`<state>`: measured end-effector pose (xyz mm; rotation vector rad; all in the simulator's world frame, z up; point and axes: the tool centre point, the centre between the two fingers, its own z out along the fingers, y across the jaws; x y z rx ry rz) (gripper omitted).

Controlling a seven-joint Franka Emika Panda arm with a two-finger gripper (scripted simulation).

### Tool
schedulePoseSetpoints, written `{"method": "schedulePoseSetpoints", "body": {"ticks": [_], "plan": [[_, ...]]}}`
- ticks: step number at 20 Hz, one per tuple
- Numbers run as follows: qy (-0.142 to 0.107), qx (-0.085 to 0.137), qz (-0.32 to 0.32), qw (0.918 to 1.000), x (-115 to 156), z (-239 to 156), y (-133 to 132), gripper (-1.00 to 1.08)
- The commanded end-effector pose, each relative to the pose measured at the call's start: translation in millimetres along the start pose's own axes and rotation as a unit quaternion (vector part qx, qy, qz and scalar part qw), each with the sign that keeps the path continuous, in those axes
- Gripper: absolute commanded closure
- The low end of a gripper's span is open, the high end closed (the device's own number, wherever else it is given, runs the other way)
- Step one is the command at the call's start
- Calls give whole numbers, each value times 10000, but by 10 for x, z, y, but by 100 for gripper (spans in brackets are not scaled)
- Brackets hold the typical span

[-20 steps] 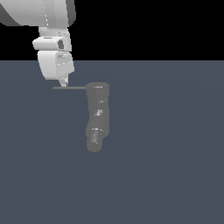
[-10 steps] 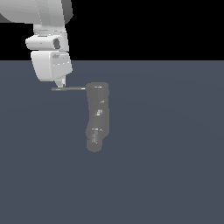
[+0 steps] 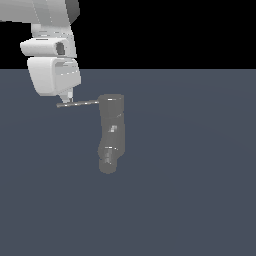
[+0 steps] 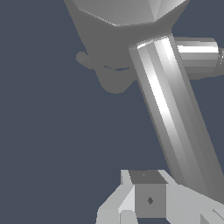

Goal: Turn on the faucet by rotating a designated handle.

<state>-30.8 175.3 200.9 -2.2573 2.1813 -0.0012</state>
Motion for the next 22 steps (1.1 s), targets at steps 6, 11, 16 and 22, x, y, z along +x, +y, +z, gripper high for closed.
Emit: {"method": "schedulePoseSetpoints", "body": {"ticks": [6, 11, 16, 22], "plan": [[10, -13, -4, 10000, 6, -2, 242, 108], [7, -12, -4, 10000, 11, -5, 391, 108], [2, -6, 28, 10000, 82, -1, 414, 108], [3, -7, 21, 10000, 198, -2, 541, 108]]}}
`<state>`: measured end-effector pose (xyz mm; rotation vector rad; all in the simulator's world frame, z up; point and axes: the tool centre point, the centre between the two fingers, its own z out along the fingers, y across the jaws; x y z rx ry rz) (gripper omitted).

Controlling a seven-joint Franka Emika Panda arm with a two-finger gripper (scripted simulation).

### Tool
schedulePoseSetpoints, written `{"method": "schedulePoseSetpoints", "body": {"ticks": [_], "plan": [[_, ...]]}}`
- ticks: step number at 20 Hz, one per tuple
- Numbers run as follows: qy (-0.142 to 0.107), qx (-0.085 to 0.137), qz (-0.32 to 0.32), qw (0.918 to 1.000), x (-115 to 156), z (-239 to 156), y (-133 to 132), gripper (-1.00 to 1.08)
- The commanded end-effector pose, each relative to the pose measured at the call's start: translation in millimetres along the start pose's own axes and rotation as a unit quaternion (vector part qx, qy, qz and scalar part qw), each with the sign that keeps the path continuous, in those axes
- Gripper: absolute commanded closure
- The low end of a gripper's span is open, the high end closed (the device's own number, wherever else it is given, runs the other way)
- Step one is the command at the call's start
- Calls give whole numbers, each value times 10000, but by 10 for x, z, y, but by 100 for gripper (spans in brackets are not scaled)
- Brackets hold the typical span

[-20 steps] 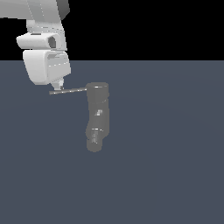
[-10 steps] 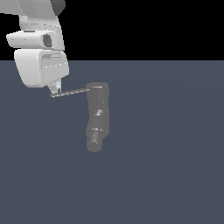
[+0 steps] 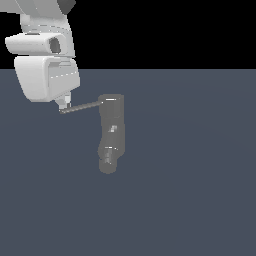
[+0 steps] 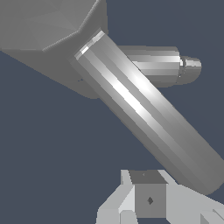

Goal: Turn on the faucet by rotating a designated handle.

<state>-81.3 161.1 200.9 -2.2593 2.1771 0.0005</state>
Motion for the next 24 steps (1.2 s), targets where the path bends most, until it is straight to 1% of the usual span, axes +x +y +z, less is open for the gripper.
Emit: {"method": "schedulePoseSetpoints", "body": {"ticks": [1, 24], "plan": [[12, -8, 35, 10000, 94, 0, 52, 108], [14, -11, 18, 10000, 561, -7, 548, 108]]}}
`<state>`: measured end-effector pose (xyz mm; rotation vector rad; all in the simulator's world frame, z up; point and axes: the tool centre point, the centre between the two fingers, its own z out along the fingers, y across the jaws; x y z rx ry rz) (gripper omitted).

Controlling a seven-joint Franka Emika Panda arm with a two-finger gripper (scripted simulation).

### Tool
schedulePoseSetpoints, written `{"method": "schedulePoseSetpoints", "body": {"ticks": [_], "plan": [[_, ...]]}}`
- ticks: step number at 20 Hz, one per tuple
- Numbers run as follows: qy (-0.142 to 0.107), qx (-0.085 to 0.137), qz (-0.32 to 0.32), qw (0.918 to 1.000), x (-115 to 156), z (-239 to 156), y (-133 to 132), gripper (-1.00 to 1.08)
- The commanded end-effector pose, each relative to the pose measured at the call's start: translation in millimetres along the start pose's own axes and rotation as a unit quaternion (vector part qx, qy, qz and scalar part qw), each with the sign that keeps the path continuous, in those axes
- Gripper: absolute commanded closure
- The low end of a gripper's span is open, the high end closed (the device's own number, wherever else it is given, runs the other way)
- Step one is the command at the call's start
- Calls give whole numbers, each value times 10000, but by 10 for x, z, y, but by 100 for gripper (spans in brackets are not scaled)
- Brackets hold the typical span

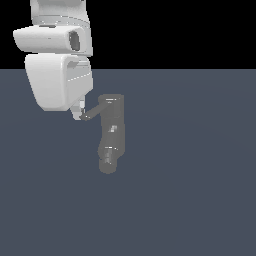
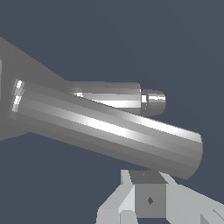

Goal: Turn on the faucet by rotating a designated handle.

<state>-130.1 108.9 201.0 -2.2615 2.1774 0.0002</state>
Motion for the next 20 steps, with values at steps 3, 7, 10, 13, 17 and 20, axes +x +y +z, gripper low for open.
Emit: {"method": "schedulePoseSetpoints", "body": {"ticks": [3, 7, 10, 13, 17, 20], "plan": [[7, -6, 18, 10000, 121, -5, 109, 108], [2, -4, -6, 10000, 149, -1, 107, 108], [3, -5, -3, 10000, 308, -2, 107, 108], [4, -5, 1, 10000, 469, -2, 107, 108], [5, -6, 4, 10000, 688, -4, 107, 108], [6, -7, 6, 10000, 854, -5, 106, 108]]}}
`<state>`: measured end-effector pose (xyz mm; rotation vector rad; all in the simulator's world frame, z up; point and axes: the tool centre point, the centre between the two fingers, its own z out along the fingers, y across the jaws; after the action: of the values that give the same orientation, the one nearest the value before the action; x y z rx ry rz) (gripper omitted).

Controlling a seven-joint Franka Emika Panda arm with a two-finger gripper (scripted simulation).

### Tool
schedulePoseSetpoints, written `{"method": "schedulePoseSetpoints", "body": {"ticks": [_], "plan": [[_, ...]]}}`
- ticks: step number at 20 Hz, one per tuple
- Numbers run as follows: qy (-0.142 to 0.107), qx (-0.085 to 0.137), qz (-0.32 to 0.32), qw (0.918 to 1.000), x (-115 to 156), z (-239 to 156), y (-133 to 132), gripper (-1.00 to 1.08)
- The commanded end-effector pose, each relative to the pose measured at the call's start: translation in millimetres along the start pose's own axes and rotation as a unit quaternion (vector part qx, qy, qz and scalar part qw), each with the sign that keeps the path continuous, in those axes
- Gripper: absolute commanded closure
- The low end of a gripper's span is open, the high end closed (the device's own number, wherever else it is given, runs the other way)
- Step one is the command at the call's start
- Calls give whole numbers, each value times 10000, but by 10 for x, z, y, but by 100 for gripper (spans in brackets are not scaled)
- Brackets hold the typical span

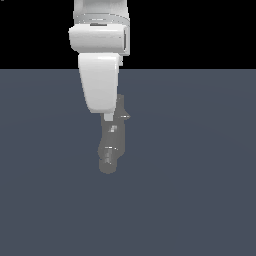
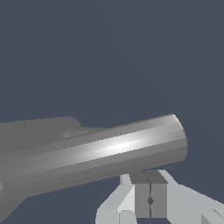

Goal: Turn on the faucet by rotating a designated handle.

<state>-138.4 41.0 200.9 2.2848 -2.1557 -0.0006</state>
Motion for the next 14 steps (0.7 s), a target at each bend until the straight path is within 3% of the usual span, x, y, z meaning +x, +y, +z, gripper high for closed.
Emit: {"method": "schedulePoseSetpoints", "body": {"ticks": [1, 6, 8, 14], "plan": [[-3, 4, 107, 9999, 234, -4, 3, 108], [0, 3, 114, 9999, 516, -5, 6, 108], [1, 1, -13, 10000, 355, 0, -9, 108], [1, 1, 13, 10000, 547, 0, -173, 108]]}}
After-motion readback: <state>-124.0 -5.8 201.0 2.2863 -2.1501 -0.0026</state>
